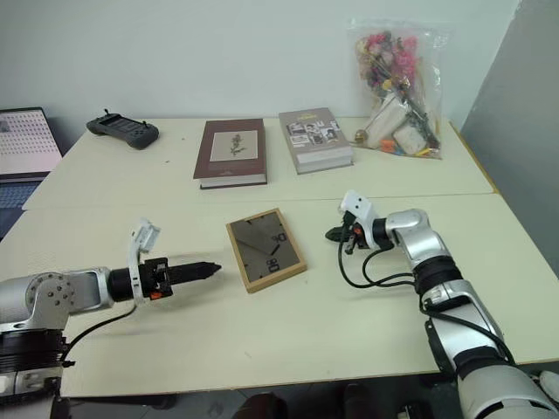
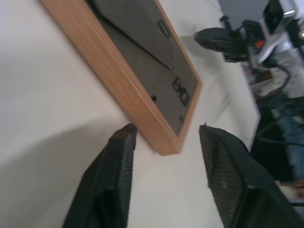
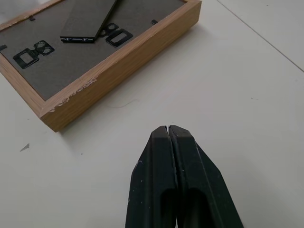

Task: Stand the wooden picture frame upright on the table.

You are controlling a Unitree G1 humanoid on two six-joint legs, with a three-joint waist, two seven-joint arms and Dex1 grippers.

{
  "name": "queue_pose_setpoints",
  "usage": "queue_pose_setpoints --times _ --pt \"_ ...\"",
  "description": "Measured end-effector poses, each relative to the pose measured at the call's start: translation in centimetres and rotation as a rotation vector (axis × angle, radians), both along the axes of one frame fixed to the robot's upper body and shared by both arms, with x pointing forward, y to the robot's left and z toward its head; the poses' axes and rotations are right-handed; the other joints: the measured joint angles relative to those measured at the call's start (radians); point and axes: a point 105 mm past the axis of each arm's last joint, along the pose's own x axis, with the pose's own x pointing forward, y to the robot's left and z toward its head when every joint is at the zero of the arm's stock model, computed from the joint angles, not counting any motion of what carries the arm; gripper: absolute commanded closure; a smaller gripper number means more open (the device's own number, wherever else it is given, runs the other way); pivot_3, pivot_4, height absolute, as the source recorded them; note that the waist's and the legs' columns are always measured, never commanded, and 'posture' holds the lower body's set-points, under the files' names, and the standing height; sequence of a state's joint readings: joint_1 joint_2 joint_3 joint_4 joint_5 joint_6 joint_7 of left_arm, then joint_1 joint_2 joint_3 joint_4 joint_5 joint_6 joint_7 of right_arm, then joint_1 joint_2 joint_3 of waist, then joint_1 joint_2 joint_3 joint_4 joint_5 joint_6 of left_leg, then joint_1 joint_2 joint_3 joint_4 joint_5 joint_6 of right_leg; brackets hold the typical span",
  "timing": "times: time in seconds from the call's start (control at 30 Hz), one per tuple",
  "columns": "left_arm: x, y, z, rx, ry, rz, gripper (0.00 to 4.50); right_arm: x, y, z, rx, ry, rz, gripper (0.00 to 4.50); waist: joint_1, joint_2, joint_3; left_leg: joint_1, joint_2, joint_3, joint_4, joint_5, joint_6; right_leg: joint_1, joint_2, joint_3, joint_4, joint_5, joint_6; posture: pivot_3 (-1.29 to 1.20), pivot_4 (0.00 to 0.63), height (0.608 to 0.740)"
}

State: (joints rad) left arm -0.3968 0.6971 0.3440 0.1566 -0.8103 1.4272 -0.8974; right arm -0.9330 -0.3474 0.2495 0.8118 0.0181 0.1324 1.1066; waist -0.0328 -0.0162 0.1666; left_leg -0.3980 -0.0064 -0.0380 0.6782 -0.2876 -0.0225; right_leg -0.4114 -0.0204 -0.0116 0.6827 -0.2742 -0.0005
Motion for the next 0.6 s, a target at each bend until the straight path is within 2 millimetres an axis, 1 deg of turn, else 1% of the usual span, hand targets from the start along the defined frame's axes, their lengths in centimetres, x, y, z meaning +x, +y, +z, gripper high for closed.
queue_pose_setpoints --times 0.03,0.13,0.17,0.23,0.3,0.47,0.6 --pt "0.0 0.0 0.0 -0.017 0.023 0.011 1.35 0.0 0.3 -0.2 -0.004 -0.002 0.009 4.50 0.000 0.000 0.000 0.000 0.000 0.000 0.000 0.001 -0.002 0.000 0.000 0.000 0.000 0.000 0.000 0.00 0.150 0.740" --pt "-0.2 0.1 -0.3 -0.038 0.069 0.042 0.67 0.1 0.9 -0.4 -0.014 -0.010 0.014 4.50 0.000 0.000 0.000 0.001 0.000 0.000 0.000 0.002 -0.004 0.000 0.000 0.001 0.000 0.000 0.000 0.00 0.150 0.740" --pt "-0.2 0.0 -0.4 -0.046 0.081 0.050 0.53 0.2 1.1 -0.4 -0.015 -0.014 0.016 4.50 0.000 0.000 0.000 0.001 0.000 0.000 0.000 0.002 -0.004 0.000 0.000 0.001 0.000 0.000 0.000 0.00 0.150 0.740" --pt "-0.2 -0.5 -1.1 -0.068 0.113 0.057 0.10 0.0 1.7 -0.3 -0.011 -0.021 0.035 4.50 0.000 0.000 -0.001 0.001 0.000 0.000 0.000 0.002 -0.004 0.000 0.000 0.001 0.000 0.000 0.000 0.00 0.150 0.740" --pt "-0.2 -0.9 -1.6 -0.097 0.137 0.061 0.05 -0.2 2.5 -0.4 0.000 -0.020 0.053 4.50 0.000 -0.001 -0.001 0.001 0.000 0.000 0.000 0.003 -0.005 0.000 0.000 0.001 0.000 0.000 0.000 0.00 0.150 0.740" --pt "0.1 -1.4 -2.1 -0.121 0.142 0.075 0.05 -0.5 3.7 -0.5 0.016 -0.015 0.079 4.50 0.002 0.000 -0.002 0.002 -0.001 0.000 0.000 0.003 -0.005 0.001 -0.001 0.001 0.000 0.000 0.000 0.00 0.150 0.740" --pt "0.4 -1.8 -2.5 -0.140 0.130 0.084 0.05 -1.1 4.8 -0.5 0.025 -0.016 0.114 4.50 0.007 0.002 -0.004 0.006 -0.002 -0.001 0.000 0.003 -0.005 0.005 -0.002 0.001 0.000 0.000 0.000 0.00 0.150 0.740"
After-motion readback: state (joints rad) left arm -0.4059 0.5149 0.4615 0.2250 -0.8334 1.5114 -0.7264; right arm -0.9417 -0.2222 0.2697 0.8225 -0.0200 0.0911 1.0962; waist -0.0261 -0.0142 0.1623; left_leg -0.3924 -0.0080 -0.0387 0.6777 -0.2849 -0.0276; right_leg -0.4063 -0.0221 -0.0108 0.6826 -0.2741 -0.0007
